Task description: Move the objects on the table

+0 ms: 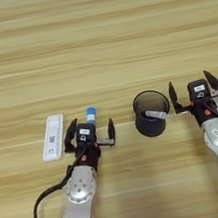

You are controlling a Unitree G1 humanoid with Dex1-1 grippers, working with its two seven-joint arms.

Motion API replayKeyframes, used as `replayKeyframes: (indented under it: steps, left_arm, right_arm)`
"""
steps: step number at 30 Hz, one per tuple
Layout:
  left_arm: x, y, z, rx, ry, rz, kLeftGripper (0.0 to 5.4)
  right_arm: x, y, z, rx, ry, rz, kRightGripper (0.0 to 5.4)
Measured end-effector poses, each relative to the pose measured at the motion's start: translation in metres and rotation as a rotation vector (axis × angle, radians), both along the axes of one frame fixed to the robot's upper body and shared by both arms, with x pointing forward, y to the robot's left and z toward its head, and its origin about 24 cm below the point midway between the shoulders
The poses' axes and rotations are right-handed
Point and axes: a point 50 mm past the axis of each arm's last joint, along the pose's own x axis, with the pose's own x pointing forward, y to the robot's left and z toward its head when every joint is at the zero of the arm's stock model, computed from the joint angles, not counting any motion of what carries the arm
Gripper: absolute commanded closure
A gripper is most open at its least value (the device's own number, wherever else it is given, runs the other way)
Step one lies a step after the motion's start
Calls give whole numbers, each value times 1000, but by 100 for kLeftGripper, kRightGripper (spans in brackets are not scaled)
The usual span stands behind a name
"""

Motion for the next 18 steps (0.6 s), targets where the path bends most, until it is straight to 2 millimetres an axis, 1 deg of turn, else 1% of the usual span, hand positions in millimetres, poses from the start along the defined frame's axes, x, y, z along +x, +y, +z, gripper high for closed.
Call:
replayKeyframes:
  steps: [4,7,9,14,18]
  left_arm:
    - [3,7,18,-13,-82,14,2]
    - [6,16,34,-15,-145,33,2]
    - [7,25,38,7,-154,44,2]
    - [7,43,38,36,-144,87,2]
    - [8,60,27,38,-102,137,2]
  right_arm:
    - [0,0,0,0,1,0,0]
    - [0,0,0,-1,4,-1,0]
    - [0,0,-1,-1,7,-2,0]
    - [0,0,-1,-1,9,-2,0]
    - [0,-1,-1,-2,9,-2,0]
